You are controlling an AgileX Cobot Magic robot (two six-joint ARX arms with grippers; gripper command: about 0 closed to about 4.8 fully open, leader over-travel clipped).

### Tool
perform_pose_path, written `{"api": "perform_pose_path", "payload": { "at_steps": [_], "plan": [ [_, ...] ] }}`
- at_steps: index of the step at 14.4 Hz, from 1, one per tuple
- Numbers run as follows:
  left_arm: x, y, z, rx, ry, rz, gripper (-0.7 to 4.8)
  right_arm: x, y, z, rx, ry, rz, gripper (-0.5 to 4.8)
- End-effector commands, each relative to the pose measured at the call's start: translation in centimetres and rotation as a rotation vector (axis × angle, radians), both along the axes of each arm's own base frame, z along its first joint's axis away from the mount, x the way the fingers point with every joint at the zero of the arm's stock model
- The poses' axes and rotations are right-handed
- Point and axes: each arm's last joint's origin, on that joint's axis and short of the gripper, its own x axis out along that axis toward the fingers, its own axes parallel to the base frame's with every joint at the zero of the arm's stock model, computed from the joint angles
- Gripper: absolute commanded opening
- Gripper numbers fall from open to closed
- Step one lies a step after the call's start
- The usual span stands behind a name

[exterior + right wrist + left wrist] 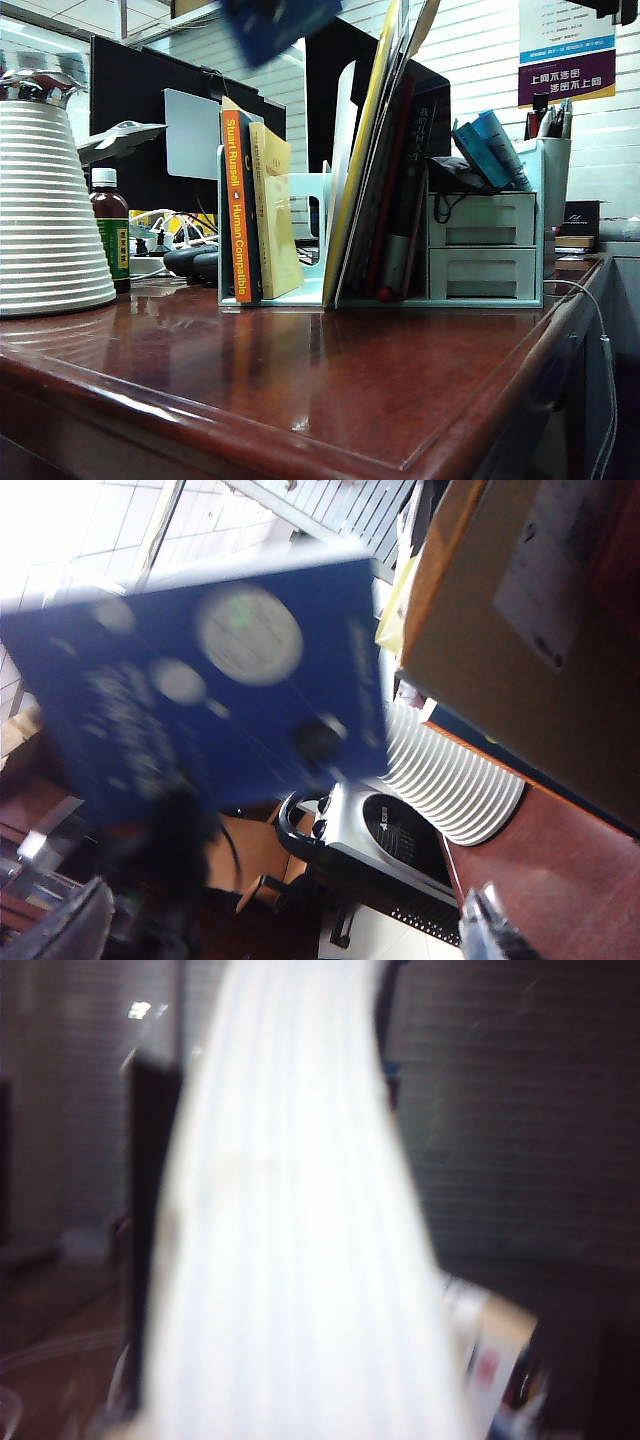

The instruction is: Pick up the blue book and put it on the bookshelf.

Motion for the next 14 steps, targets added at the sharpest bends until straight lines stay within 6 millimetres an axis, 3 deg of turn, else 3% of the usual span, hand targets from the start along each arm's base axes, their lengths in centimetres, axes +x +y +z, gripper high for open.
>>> {"api": "perform_pose_path", "payload": {
  "at_steps": [1, 6, 14],
  "plan": [
    [1.0, -0.6, 3.7, -0.095, -0.154, -0.007, -0.06, -0.1, 0.0, 0.4, -0.009, -0.039, 0.001, 4.79],
    [3.6, -1.9, 3.7, -0.173, -0.106, 0.033, -0.06, -0.2, 0.1, 0.4, -0.011, -0.036, 0.009, 4.79],
    [6.7, -3.2, 0.5, -0.271, 0.011, 0.133, -0.06, -0.2, 0.1, 0.3, -0.016, -0.033, 0.038, 4.79]
  ]
}}
